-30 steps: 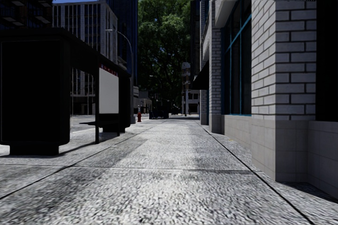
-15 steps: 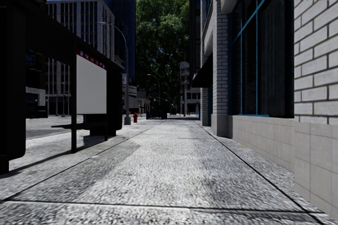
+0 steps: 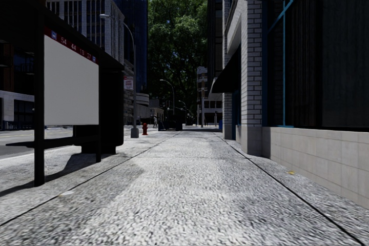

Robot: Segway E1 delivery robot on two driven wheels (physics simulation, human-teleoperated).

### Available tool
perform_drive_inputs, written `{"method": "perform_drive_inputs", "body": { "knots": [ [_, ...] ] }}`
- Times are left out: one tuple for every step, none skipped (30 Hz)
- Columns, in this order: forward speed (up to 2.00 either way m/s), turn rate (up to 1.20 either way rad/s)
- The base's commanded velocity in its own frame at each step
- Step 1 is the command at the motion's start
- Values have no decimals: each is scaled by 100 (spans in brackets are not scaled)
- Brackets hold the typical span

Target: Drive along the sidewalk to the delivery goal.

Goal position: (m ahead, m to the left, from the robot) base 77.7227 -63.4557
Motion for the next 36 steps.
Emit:
{"method": "perform_drive_inputs", "body": {
  "knots": [
    [200, 0],
    [200, 0],
    [200, 0],
    [200, 0],
    [200, 0],
    [200, 0],
    [200, 0],
    [200, 0],
    [200, 0],
    [200, 0],
    [200, 0],
    [200, 0],
    [200, -1],
    [200, -10],
    [200, -10],
    [200, -12],
    [200, -13],
    [200, -6],
    [200, -6],
    [200, 0],
    [200, 0],
    [200, 0],
    [200, 0],
    [200, 0],
    [200, 0],
    [200, 0],
    [200, 0],
    [200, 0],
    [200, 0],
    [200, 0],
    [200, 0],
    [200, 0],
    [200, 0],
    [200, 0],
    [200, 0],
    [200, 0]
  ]
}}
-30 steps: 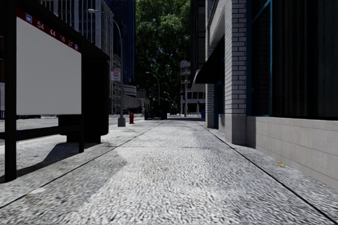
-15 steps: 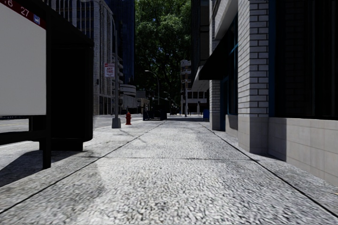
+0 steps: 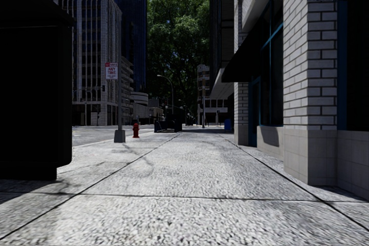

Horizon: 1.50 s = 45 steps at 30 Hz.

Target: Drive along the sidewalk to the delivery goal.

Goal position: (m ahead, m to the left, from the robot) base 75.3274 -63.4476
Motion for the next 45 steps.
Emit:
{"method": "perform_drive_inputs", "body": {
  "knots": [
    [200, 0],
    [200, -7],
    [200, -16],
    [200, -22],
    [200, -22],
    [200, -24],
    [200, -25],
    [200, -25],
    [200, -25],
    [200, -16],
    [200, -2],
    [200, -2],
    [200, 0],
    [200, 0],
    [200, 0],
    [200, 0],
    [200, 0],
    [200, 0],
    [200, 0],
    [200, 0],
    [200, 0],
    [200, 0],
    [200, 0],
    [200, 0],
    [200, 0],
    [200, 0],
    [200, 0],
    [200, 0],
    [200, 0],
    [200, 0],
    [200, 0],
    [200, 0],
    [200, 0],
    [200, 0],
    [200, 0],
    [200, 0],
    [200, 0],
    [200, 0],
    [200, 0],
    [200, 0],
    [200, 0],
    [200, 0],
    [200, -6],
    [200, -6],
    [200, -18]
  ]
}}
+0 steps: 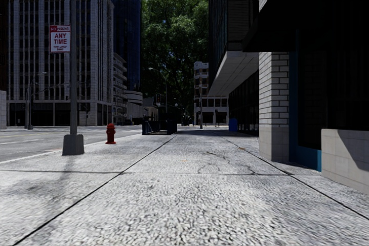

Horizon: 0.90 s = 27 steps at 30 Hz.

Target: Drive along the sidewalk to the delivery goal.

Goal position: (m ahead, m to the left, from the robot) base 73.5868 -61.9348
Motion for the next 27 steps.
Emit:
{"method": "perform_drive_inputs", "body": {
  "knots": [
    [200, -26],
    [200, -28],
    [200, -28],
    [200, -28],
    [200, -28],
    [200, -18],
    [200, -18],
    [200, -2],
    [200, 0],
    [200, 0],
    [200, 0],
    [200, 0],
    [200, 0],
    [200, 0],
    [200, 0],
    [200, 0],
    [200, 0],
    [200, 0],
    [200, 0],
    [200, 0],
    [200, 0],
    [200, 0],
    [200, 0],
    [200, 0],
    [200, 0],
    [200, 0],
    [200, 0]
  ]
}}
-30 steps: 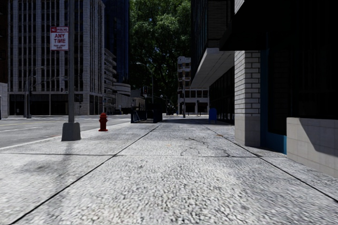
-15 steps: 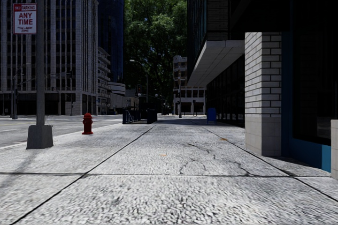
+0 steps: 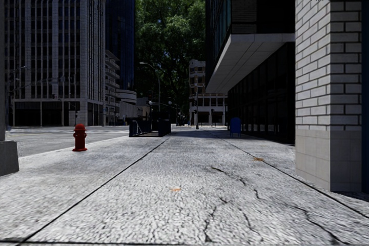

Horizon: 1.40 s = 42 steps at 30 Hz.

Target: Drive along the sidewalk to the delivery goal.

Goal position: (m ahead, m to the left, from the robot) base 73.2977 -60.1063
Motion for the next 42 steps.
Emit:
{"method": "perform_drive_inputs", "body": {
  "knots": [
    [200, 0],
    [200, 0],
    [200, 0],
    [200, 0],
    [200, 0],
    [200, 0],
    [200, 0],
    [200, 0],
    [200, 0],
    [200, 0],
    [200, 0],
    [200, 0],
    [200, 0],
    [200, 0],
    [200, 0],
    [200, 0],
    [200, 0],
    [200, 0],
    [200, 0],
    [200, 0],
    [200, 0],
    [200, 0],
    [200, 0],
    [200, 0],
    [200, 0],
    [200, 0],
    [200, 0],
    [200, 0],
    [200, 0],
    [200, 0],
    [200, 0],
    [200, 0],
    [200, 0],
    [200, 0],
    [200, -18],
    [200, -25],
    [200, -25],
    [200, -27],
    [200, -27],
    [200, -27],
    [200, -27],
    [200, -27]
  ]
}}
